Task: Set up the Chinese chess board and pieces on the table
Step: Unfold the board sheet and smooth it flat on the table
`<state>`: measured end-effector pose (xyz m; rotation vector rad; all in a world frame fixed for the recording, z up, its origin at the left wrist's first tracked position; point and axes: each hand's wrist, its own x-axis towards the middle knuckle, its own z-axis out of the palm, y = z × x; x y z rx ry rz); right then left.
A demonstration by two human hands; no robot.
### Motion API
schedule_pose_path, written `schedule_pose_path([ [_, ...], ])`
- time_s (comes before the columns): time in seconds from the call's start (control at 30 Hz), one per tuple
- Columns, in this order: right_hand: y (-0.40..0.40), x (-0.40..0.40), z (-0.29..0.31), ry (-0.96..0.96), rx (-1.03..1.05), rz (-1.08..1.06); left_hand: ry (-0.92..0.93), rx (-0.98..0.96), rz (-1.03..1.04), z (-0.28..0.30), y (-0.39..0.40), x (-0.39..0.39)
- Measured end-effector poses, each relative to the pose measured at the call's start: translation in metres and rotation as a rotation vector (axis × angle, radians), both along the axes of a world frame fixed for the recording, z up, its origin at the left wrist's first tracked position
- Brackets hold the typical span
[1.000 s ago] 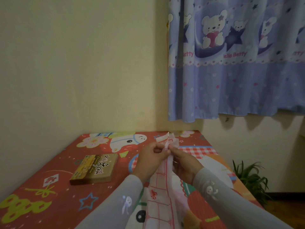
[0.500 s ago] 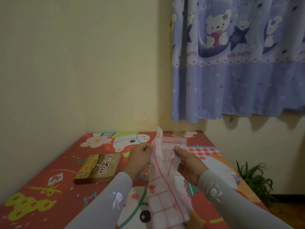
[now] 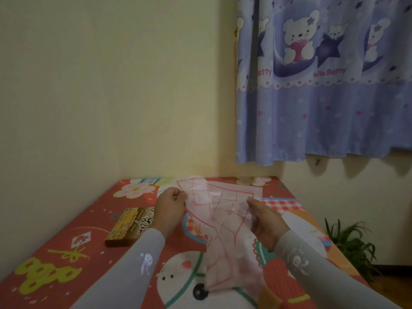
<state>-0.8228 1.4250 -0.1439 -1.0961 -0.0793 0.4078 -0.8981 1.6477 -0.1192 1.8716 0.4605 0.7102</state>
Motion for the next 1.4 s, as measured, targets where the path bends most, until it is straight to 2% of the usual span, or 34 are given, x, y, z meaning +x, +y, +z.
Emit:
schedule_pose_path([
  [0.27, -0.02, 0.007, 0.004, -0.052, -0.024, -0.17, -0.102, -0.065, 0.107, 0.014, 0.035, -0.017],
  [0.47, -0.024, 0.007, 0.009, -0.201, -0.038, -0.194, -0.155, -0.103, -0.007, 0.019, 0.051, -0.033],
  [0.57, -0.029, 0.003, 0.01, -0.239, -0.005, -0.157, -0.181, 0.001, -0.092, 0.018, 0.049, -0.046],
  [0.7, -0.04, -0.005, 0.004, -0.191, -0.008, -0.12, -0.084, 0.074, -0.265, 0.004, 0.053, -0.066],
  [0.77, -0.046, -0.009, -0.009, -0.086, 0.035, -0.107, 0.018, 0.241, -0.337, -0.011, 0.048, -0.077],
  [0.8, -0.05, -0.014, -0.015, -0.052, 0.034, -0.086, 0.107, 0.385, -0.368, -0.02, 0.043, -0.084],
  [0.87, -0.056, -0.022, -0.027, -0.052, -0.071, -0.041, 0.301, 0.749, -0.461, -0.036, 0.034, -0.092],
  [0.93, -0.063, -0.035, -0.038, -0.116, -0.251, -0.004, 0.418, 1.044, -0.542, -0.046, 0.023, -0.102],
  [1.03, -0.078, -0.05, -0.055, -0.416, -0.76, 0.043, 0.508, 1.28, -0.615, -0.065, 0.02, -0.108],
  [1.1, -0.086, -0.056, -0.065, -0.562, -0.978, 0.152, 0.589, 1.34, -0.632, -0.075, 0.025, -0.112],
  [1.17, -0.091, -0.063, -0.067, -0.681, -1.137, 0.273, 0.643, 1.321, -0.626, -0.084, 0.03, -0.118],
  [1.3, -0.093, -0.07, -0.063, -0.774, -1.189, 0.306, 0.742, 1.297, -0.653, -0.083, 0.025, -0.128],
  [1.4, -0.089, -0.067, -0.056, -0.763, -1.177, 0.281, 0.752, 1.252, -0.544, -0.071, 0.017, -0.127],
])
